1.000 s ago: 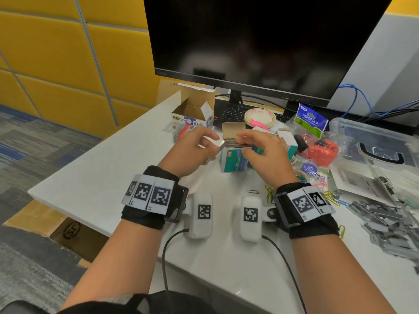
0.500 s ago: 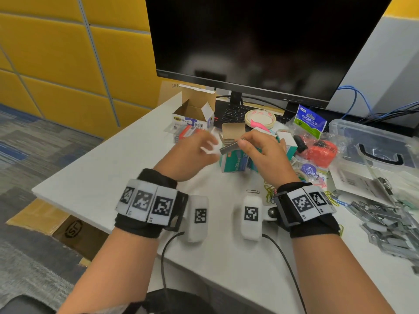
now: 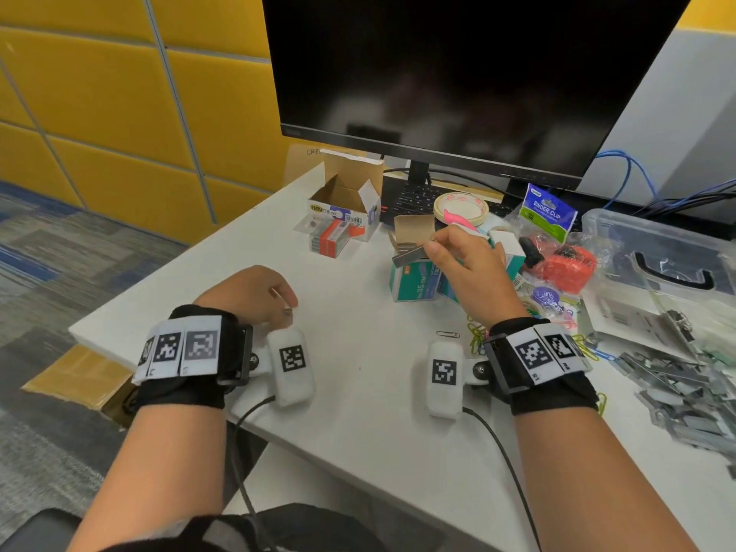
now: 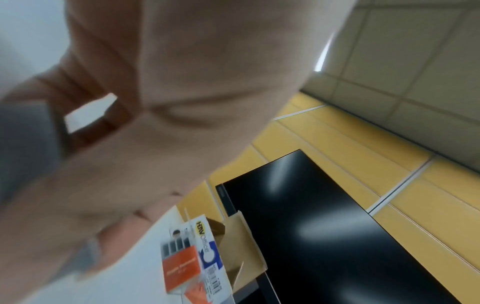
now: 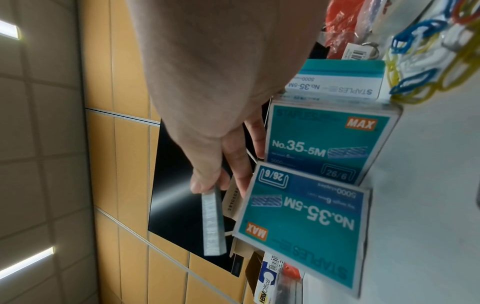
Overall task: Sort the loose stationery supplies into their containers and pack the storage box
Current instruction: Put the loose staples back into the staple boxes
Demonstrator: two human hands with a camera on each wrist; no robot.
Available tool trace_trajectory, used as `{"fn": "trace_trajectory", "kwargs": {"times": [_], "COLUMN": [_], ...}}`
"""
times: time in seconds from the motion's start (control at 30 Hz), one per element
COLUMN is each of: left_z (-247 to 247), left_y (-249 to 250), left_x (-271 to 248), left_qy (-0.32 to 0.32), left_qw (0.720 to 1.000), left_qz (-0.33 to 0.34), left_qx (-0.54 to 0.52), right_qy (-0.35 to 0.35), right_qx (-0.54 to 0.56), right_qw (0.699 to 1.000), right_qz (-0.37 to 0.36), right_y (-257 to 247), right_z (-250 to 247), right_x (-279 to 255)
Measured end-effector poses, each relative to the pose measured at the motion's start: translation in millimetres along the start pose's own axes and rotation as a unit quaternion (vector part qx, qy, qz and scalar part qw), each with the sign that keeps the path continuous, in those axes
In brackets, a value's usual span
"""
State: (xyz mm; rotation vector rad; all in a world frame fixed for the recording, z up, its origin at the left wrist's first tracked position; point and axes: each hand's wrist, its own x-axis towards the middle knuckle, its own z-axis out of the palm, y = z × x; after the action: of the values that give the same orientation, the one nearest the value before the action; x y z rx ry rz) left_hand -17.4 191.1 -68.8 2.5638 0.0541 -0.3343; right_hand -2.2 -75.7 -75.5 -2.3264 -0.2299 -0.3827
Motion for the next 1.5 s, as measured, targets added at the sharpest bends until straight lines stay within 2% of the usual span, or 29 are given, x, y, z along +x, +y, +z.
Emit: {"fn": "trace_trajectory", "kwargs": {"times": [0.1,0.2,0.27,0.37,0.47,0.63,0.83,1.07,1.23,1.37,1.5], "left_z": [4,12,16,18,16,21,31,38,41,44,46], "left_y": [5,24,44,73,91,103,98,86,86,86,86], "left_x": [8,15,17,21,28,41,49,52,54,56,57], "left_qy": [0.016,0.060,0.072,0.088,0.085,0.136,0.142,0.109,0.148,0.155,0.147], "left_qw": [1.000,0.993,0.981,0.958,0.935,0.904,0.873,0.850,0.843,0.841,0.841], "left_qz": [0.020,0.098,0.170,0.243,0.277,0.340,0.358,0.382,0.395,0.392,0.383], "left_qx": [-0.010,-0.022,-0.062,-0.124,-0.203,-0.219,-0.300,-0.345,-0.333,-0.339,-0.353], "right_qy": [0.005,0.010,0.011,0.025,0.044,0.112,0.162,0.154,0.141,0.138,0.144], "right_qx": [0.002,-0.001,-0.001,0.008,0.045,0.108,0.180,0.200,0.202,0.244,0.229], "right_qw": [1.000,1.000,1.000,1.000,0.998,0.988,0.970,0.967,0.968,0.958,0.960], "right_qz": [-0.002,-0.003,0.001,-0.010,-0.007,0.005,0.011,0.019,0.049,0.064,0.068], "right_y": [0,-2,-3,-5,-9,-10,-6,-2,-2,0,3], "right_z": [0,-1,-1,-2,-2,4,-1,3,4,5,8], "right_x": [0,0,-1,-2,-3,-1,1,2,4,4,7]}}
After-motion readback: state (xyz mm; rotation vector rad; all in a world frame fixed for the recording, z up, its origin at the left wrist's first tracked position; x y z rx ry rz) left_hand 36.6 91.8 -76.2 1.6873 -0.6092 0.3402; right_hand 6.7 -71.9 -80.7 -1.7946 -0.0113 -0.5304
